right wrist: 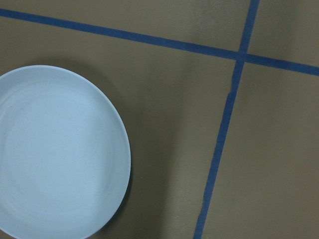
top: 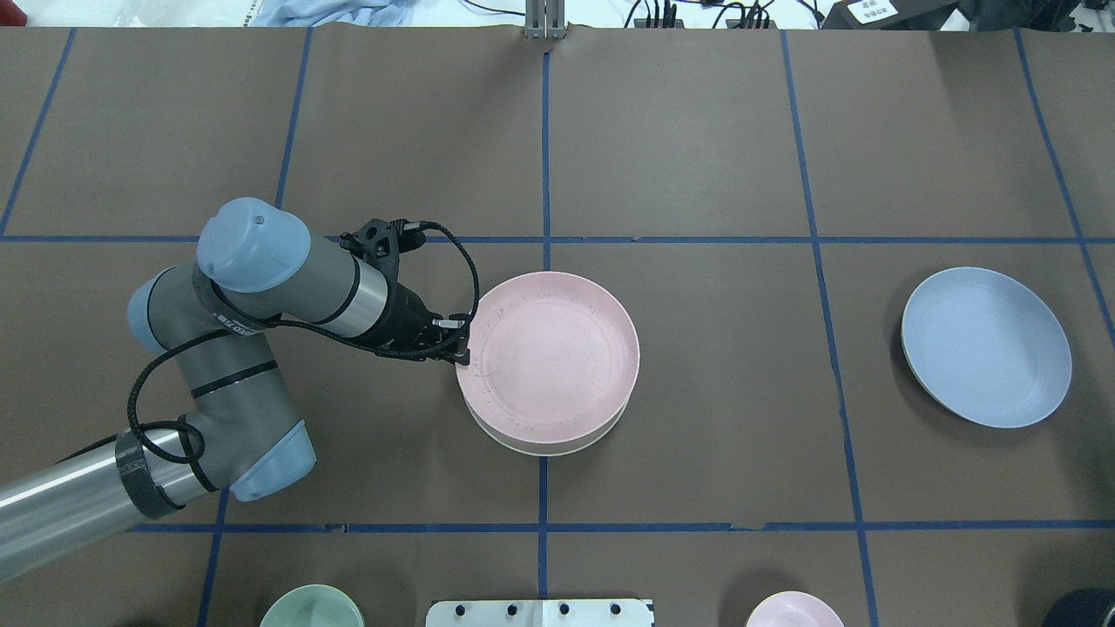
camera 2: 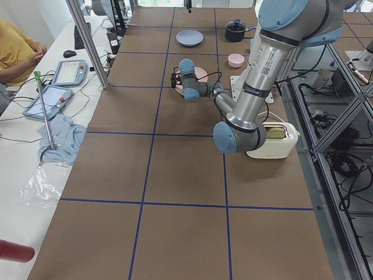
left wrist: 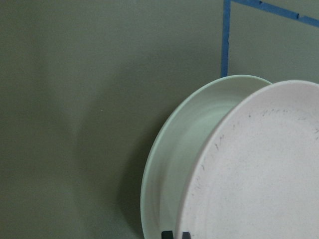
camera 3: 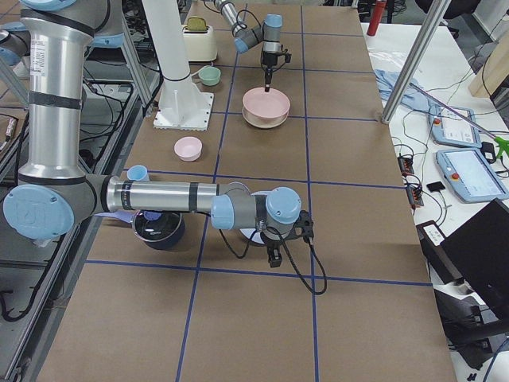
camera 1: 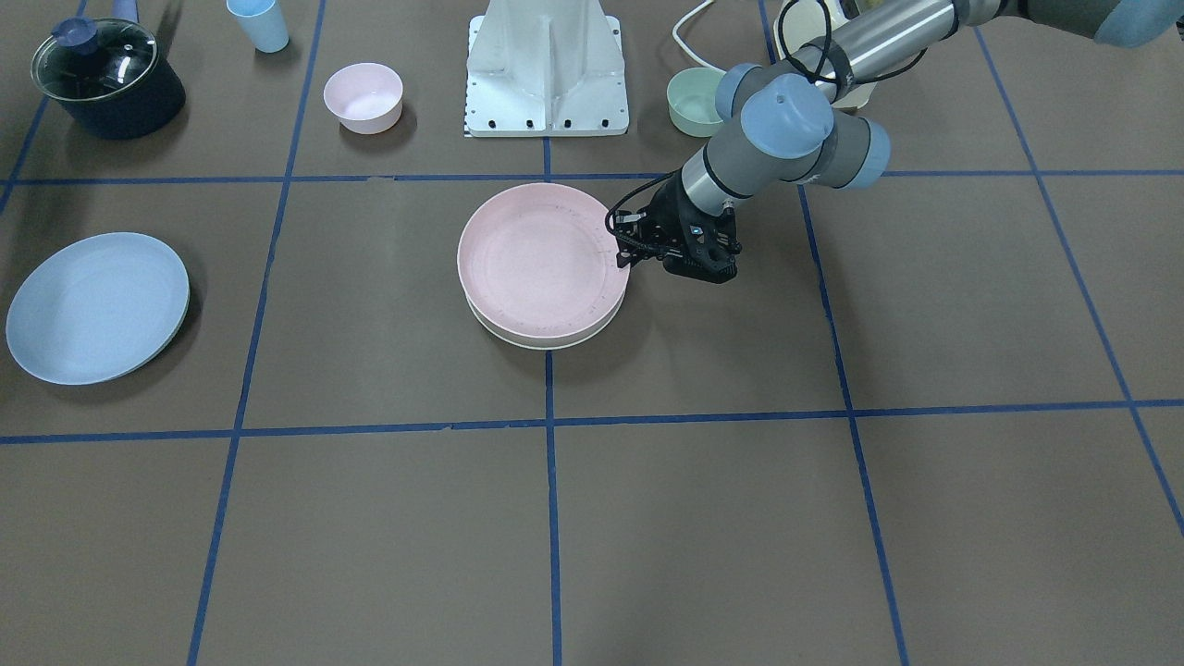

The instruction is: Stack three plates with pink and blue

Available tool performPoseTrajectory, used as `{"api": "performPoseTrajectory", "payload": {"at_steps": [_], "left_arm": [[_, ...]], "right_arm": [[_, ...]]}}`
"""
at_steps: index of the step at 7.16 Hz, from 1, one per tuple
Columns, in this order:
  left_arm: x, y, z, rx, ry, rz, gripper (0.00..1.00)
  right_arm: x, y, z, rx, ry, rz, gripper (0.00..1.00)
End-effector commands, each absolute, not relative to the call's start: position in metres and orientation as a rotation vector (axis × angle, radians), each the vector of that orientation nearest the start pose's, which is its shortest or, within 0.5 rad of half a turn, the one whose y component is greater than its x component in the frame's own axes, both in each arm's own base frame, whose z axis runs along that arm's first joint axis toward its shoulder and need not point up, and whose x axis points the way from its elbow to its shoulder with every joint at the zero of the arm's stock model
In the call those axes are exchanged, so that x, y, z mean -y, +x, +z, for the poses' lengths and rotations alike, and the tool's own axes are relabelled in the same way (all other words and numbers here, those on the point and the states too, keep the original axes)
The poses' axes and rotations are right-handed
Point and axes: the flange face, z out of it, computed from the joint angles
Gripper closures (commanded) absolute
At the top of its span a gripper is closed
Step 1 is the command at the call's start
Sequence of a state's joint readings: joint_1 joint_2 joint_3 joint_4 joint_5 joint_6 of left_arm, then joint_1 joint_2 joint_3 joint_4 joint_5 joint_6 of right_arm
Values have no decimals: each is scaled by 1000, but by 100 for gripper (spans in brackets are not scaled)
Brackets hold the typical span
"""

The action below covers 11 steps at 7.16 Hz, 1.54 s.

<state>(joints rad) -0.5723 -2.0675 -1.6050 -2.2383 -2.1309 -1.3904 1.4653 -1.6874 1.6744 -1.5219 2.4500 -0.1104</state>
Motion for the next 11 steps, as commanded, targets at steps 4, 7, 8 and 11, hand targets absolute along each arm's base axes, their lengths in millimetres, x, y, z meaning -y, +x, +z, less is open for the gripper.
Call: {"api": "performPoseTrajectory", "payload": {"at_steps": [4, 7, 8, 11], "left_arm": [[417, 456, 251, -1324, 14, -29, 13], [433, 422, 268, -1305, 74, -31, 17], [437, 423, 274, -1293, 82, -27, 17], [437, 424, 276, -1289, 79, -27, 17]], "right_arm": [[452, -20, 647, 885, 9, -218, 6], [455, -69, 667, 894, -19, -171, 6], [453, -79, 685, 904, 9, -170, 6], [472, -110, 680, 905, 24, -107, 13]]}}
